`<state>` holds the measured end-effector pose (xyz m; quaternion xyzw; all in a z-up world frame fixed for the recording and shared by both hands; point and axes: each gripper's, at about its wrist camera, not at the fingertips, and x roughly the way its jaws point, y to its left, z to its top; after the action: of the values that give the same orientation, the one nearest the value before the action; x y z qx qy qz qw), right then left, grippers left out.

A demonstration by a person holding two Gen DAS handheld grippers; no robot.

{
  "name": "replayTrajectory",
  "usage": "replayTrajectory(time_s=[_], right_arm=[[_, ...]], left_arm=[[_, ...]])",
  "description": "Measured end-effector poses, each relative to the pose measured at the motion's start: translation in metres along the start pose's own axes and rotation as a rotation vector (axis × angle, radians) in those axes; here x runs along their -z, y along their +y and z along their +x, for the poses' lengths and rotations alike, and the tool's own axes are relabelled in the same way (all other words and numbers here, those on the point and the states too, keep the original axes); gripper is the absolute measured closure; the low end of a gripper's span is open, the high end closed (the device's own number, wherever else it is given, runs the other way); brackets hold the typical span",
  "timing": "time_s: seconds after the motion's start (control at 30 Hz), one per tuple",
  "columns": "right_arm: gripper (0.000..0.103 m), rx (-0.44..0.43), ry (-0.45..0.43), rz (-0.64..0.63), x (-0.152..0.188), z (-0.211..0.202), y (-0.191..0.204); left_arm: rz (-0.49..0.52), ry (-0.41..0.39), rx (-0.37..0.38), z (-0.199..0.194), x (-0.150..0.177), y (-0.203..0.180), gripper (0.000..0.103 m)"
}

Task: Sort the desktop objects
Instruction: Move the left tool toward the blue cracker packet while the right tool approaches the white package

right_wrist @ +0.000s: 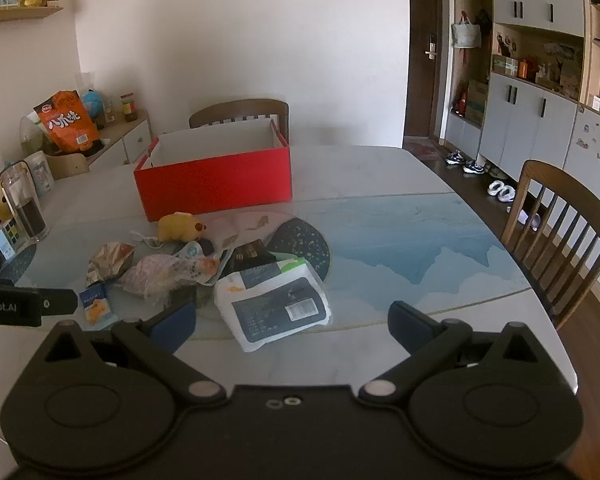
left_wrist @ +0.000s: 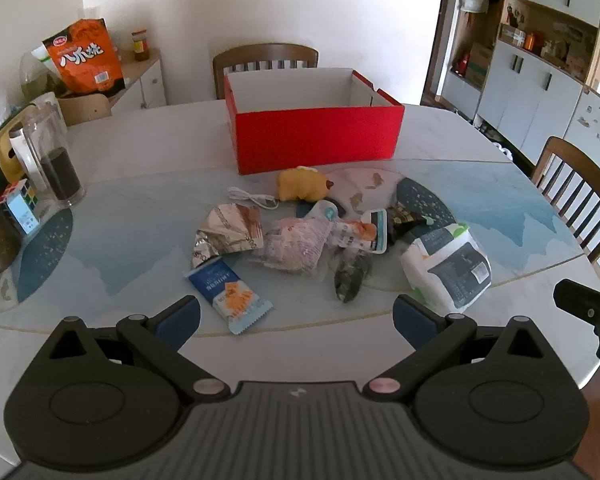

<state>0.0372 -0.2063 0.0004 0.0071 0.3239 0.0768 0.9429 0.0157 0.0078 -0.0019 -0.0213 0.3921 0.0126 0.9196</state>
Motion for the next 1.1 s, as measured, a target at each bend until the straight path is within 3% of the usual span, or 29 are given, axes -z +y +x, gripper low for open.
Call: replayTrajectory(time_s=[0.4, 1.1], right_arm=[[0.001, -0.012, 0.006, -0.002, -0.003, 0.014, 0.005], [0.016, -0.036, 0.061, -0.017, -0.008, 0.067, 0.053]], left_arm=[[0.007, -0.040, -0.008, 0.011, 0.001, 0.017, 0.000], [0.061, 0.006, 0.003, 0.087, -0.003, 0.056, 0.001]])
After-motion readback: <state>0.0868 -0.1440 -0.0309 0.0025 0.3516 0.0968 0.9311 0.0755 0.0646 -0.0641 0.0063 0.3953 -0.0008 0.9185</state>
